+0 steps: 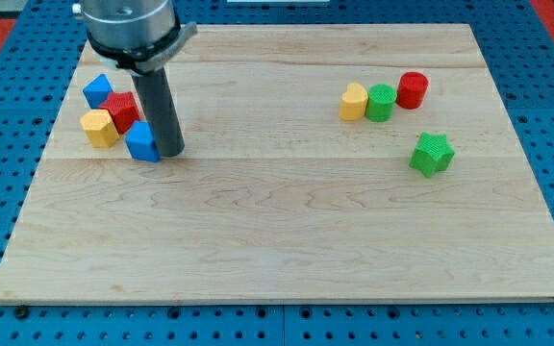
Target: Put the yellow heart at the center of the board
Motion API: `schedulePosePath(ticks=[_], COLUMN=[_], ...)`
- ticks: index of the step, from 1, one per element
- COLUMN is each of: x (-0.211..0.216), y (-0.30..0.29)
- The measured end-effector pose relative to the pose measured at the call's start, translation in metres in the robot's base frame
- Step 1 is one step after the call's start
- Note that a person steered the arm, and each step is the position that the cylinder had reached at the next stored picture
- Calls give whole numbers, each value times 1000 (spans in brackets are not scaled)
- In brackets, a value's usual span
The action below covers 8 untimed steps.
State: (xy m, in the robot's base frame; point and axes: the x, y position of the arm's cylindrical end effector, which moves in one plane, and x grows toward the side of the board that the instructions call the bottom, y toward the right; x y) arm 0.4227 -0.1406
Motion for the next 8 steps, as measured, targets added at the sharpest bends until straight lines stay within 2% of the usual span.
schedulePosePath(ticks=[1, 4, 7, 8], x=[-22, -13, -13, -13], y=[-36, 113, 167, 210])
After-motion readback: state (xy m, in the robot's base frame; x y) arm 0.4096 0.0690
